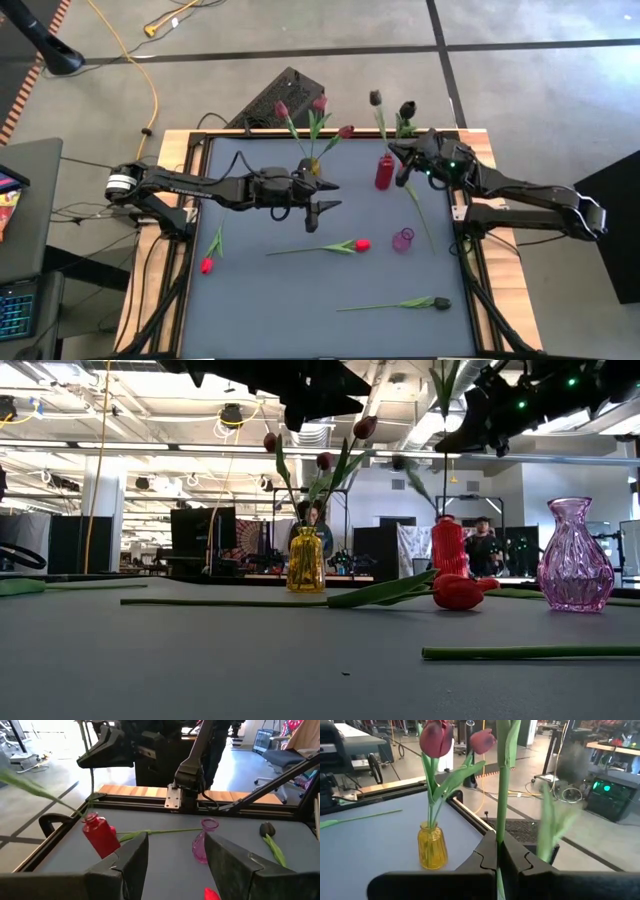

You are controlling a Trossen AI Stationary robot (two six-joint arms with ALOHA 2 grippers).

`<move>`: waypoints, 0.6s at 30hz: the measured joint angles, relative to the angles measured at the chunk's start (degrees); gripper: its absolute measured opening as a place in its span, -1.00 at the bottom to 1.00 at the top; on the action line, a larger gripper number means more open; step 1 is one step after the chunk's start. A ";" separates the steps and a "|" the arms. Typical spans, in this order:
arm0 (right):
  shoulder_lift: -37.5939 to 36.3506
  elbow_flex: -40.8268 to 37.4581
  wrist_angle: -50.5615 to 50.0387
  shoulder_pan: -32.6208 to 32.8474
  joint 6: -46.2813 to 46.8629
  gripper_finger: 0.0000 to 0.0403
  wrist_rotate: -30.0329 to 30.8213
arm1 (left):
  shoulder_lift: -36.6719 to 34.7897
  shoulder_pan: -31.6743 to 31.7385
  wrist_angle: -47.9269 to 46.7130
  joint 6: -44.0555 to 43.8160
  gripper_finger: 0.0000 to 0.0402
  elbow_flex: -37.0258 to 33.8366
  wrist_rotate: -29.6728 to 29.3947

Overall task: Sort flowers into vase by color
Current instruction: Put the left black flower into the red vase

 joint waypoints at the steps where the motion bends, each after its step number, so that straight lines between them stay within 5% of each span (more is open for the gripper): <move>1: 0.12 0.00 -0.05 0.00 0.05 -0.87 0.02 | 0.00 0.00 -0.09 -0.02 -0.09 0.00 0.02; 18: 1.56 -0.02 -5.64 0.39 2.73 -0.86 -0.07 | 0.00 0.00 -0.22 1.95 -0.09 0.00 0.17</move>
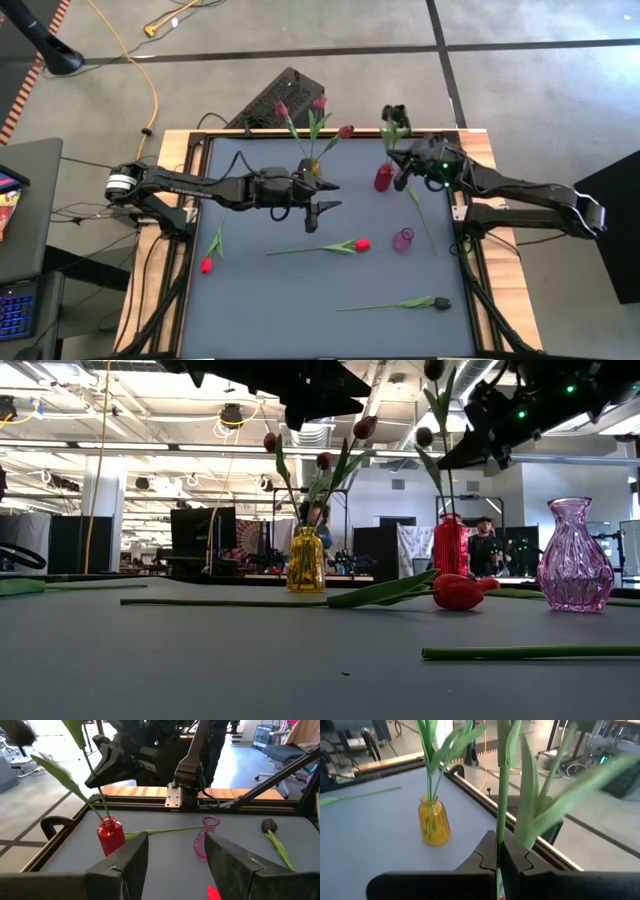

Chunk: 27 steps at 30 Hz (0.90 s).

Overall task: Sort flowers into vase by color
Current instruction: Put the left black flower into the red vase, then put the black flower into the red vase

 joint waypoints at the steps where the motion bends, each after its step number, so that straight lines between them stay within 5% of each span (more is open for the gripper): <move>1: 0.42 0.00 -0.33 0.00 0.00 -0.85 0.00 | 0.00 0.00 0.00 -0.01 -0.09 0.00 0.00; 11: 3.15 0.00 -1.86 0.00 0.46 -0.59 -0.17 | 0.02 0.00 -0.07 -0.54 -0.09 0.00 -0.01; 18: 0.49 0.00 -5.87 0.00 0.57 -0.21 -0.20 | 0.02 0.00 -0.95 -1.02 -0.09 0.00 -0.03; 27: -2.58 4.33 -21.52 0.55 1.95 0.20 -3.41 | 0.02 0.00 -8.43 -1.03 -0.09 0.00 1.92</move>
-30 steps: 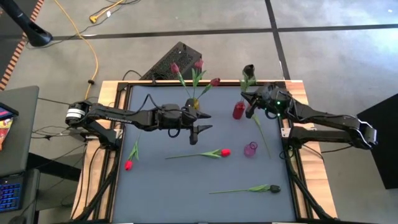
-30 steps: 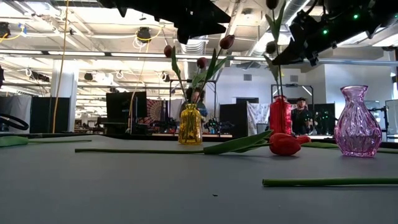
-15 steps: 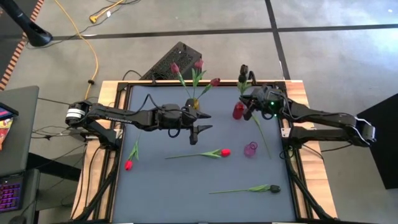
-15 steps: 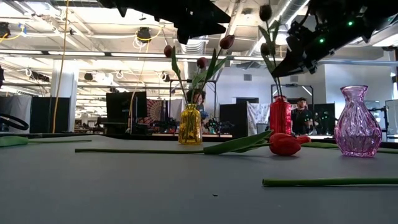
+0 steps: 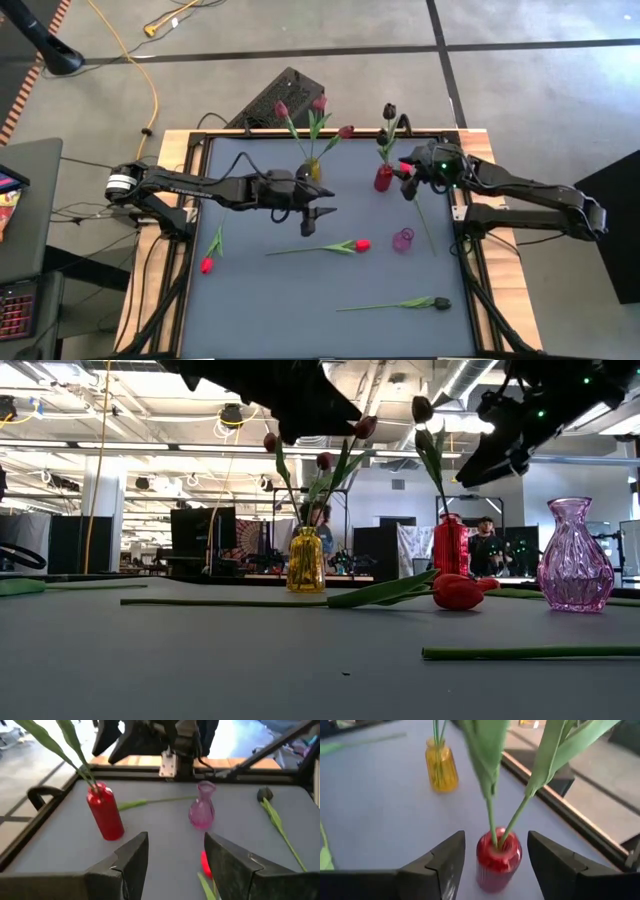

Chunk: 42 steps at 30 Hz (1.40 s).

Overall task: Sort flowers into vase by color
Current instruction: Put the black flower into the red vase

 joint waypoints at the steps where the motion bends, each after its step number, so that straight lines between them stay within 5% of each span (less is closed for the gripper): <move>1: 0.06 1.01 -2.55 0.33 0.04 0.21 0.00 | 0.00 -0.01 -0.54 -0.01 -0.09 0.00 0.53; 12: 0.11 10.38 -19.45 9.63 7.91 0.19 -4.09 | 0.24 -5.92 -0.63 2.99 -0.09 -0.02 6.56; 23: 2.21 10.95 -19.60 35.79 25.40 0.19 -3.79 | 14.86 -17.38 20.17 2.54 -0.09 1.61 5.62; 32: 8.41 10.95 -19.53 58.87 42.12 0.19 9.00 | 34.33 -22.87 5.88 1.48 -0.09 25.89 -1.90; 42: 15.86 10.95 -19.45 72.61 55.65 0.19 14.84 | 54.21 -24.02 -11.26 -1.25 -0.09 50.72 -3.62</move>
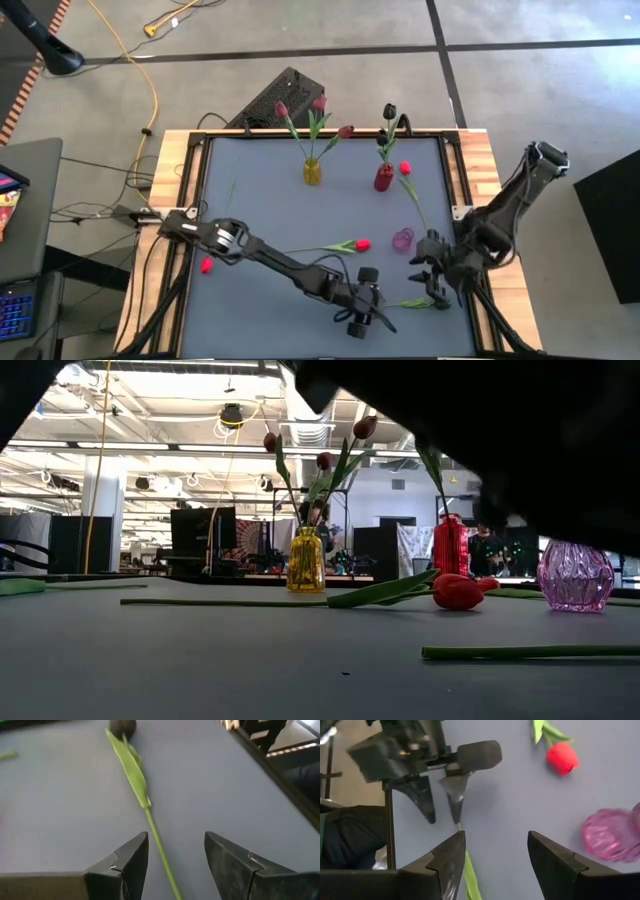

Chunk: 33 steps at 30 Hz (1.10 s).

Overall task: Sort flowers into vase by color
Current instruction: Put the black flower into the red vase

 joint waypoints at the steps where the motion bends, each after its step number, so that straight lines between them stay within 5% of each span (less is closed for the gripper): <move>1: 0.72 0.00 0.00 0.97 1.08 0.19 0.24 | 1.03 0.00 -0.29 -0.71 -0.09 0.85 -0.01; 15: 6.09 0.00 0.22 7.15 6.01 0.19 0.94 | 3.64 0.78 -6.34 -7.22 -0.13 2.37 -3.28; 27: 6.06 0.00 0.26 7.13 5.36 0.19 2.70 | 3.56 0.83 -8.27 -6.14 -0.94 2.30 -1.74; 33: 5.97 0.00 0.50 7.13 5.30 0.19 5.25 | 1.73 0.70 -10.60 -0.86 -0.99 1.99 -5.26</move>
